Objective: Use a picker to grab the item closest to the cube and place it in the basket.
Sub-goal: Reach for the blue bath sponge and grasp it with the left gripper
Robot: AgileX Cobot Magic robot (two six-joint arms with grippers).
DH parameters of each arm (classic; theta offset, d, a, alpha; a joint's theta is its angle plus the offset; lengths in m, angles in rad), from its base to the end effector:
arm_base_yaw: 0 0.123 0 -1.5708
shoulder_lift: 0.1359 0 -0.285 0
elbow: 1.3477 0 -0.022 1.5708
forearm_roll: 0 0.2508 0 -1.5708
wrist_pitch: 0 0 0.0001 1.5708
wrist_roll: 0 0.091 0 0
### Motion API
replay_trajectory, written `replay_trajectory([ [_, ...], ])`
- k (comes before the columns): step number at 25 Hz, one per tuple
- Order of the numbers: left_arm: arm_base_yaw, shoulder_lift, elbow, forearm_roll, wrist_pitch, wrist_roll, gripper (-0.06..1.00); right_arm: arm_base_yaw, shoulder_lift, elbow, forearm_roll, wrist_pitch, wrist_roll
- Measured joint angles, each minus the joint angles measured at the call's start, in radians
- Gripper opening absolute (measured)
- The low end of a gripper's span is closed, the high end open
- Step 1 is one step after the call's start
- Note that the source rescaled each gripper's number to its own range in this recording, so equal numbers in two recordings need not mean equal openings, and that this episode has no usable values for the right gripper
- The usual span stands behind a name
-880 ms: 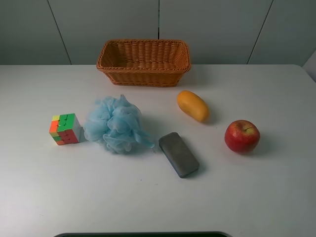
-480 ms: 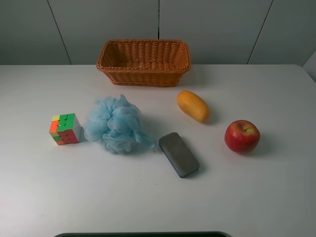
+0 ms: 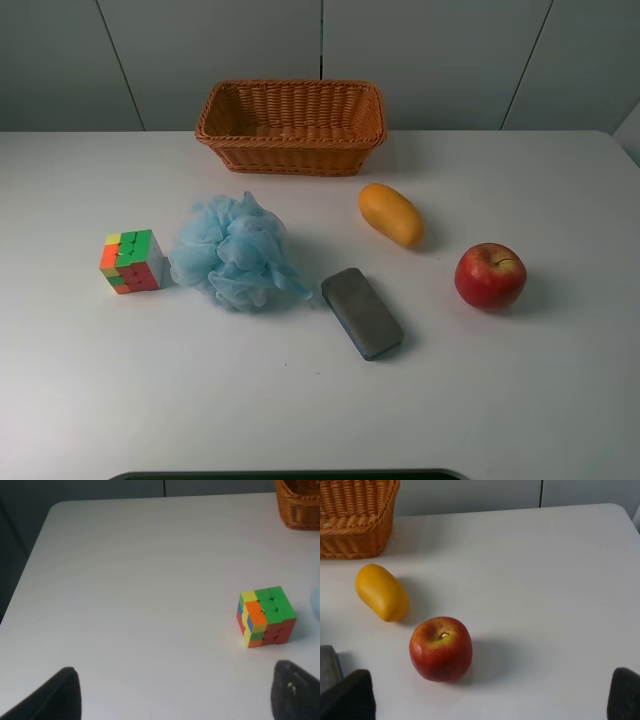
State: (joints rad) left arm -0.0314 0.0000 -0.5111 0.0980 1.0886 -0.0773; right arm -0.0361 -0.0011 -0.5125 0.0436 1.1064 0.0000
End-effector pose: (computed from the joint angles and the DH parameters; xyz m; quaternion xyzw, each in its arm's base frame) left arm -0.0073 0.0081 0.2784 -0.0225 0.8563 0.0209 0.5156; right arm -0.0083 0.0039 0.2771 0.0141 0.8612 0.0126 0.5080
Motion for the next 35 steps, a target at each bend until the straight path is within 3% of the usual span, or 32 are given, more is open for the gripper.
replay_trajectory([
  [35, 0.0, 0.0, 0.0, 0.0, 0.0, 0.0, 0.99, 0.0, 0.0, 0.0, 0.0, 0.0, 0.0],
])
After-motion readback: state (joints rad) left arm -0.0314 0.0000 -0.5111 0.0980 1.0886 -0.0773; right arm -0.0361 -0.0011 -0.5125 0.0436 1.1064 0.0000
